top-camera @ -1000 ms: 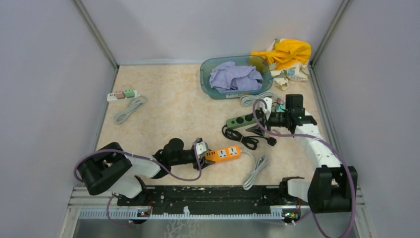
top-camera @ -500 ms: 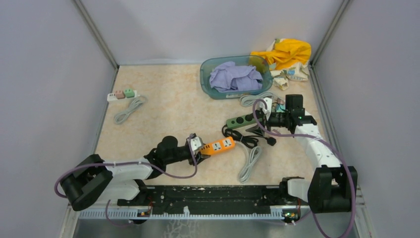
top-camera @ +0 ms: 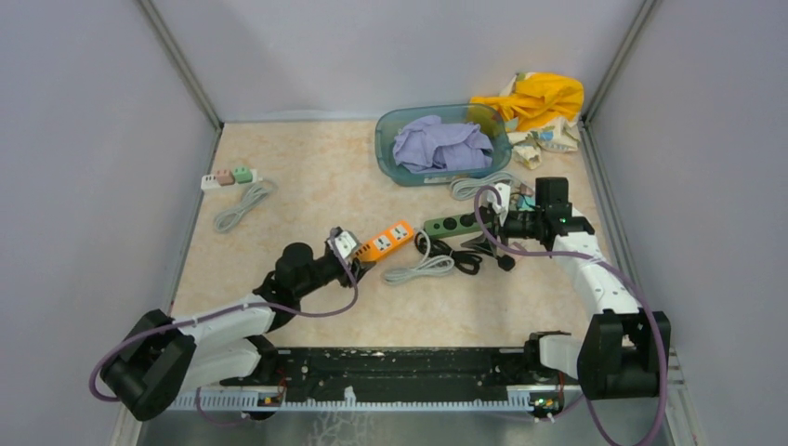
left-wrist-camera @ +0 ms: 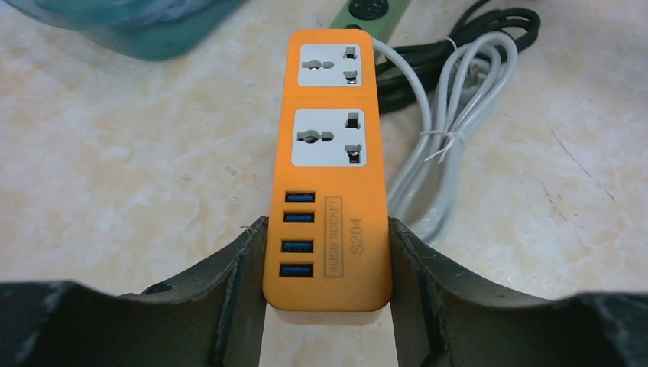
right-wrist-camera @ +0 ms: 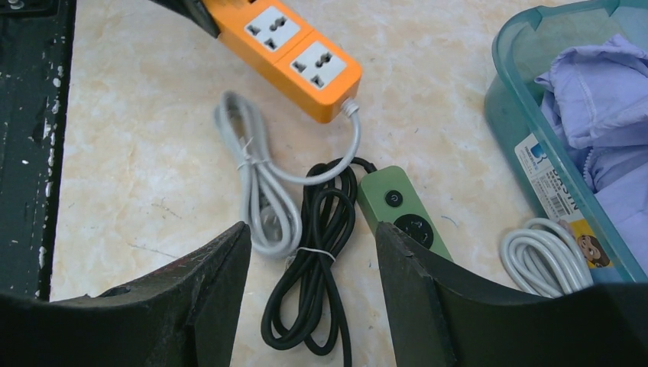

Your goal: Pull the plug off the socket

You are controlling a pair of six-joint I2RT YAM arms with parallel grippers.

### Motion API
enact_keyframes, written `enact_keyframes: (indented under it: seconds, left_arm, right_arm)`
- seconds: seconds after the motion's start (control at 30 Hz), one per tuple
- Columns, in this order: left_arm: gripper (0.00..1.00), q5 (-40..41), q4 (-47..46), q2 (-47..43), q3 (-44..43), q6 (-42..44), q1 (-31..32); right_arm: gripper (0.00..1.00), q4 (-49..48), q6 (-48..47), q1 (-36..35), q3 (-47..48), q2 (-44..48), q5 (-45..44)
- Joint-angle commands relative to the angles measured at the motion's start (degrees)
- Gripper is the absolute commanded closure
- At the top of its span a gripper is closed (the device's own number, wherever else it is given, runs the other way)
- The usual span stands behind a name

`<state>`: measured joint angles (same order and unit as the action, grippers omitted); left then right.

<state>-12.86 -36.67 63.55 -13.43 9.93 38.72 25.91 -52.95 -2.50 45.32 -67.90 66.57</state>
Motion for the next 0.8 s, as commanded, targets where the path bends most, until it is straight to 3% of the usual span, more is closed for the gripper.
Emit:
enact_keyframes:
  seconds: [0.0, 0.2, 0.53, 0.77]
  left_arm:
    - [1.0, 5.9, -4.1, -3.4, -1.2, 3.8, -1.8]
    - [1.0, 9.7, -6.8, 2.2, -4.6, 7.9, -5.4]
    - [0.99, 8.2, -9.6, 18.1, -14.4, 2.4, -15.2]
    - [0.96, 8.5, -1.3, 24.8, -23.3, -3.0, -18.8]
  right_arm:
    - [0.39, -1.3, -1.7, -0.5, 1.7, 0.1, 2.8]
    - [0.39, -1.3, -1.6, -0.6, 1.8, 0.3, 3.0]
    - [0.39, -1.2, -1.5, -0.6, 1.8, 0.7, 3.2]
    - [0.39, -1.3, -1.4, -0.6, 1.9, 1.1, 3.6]
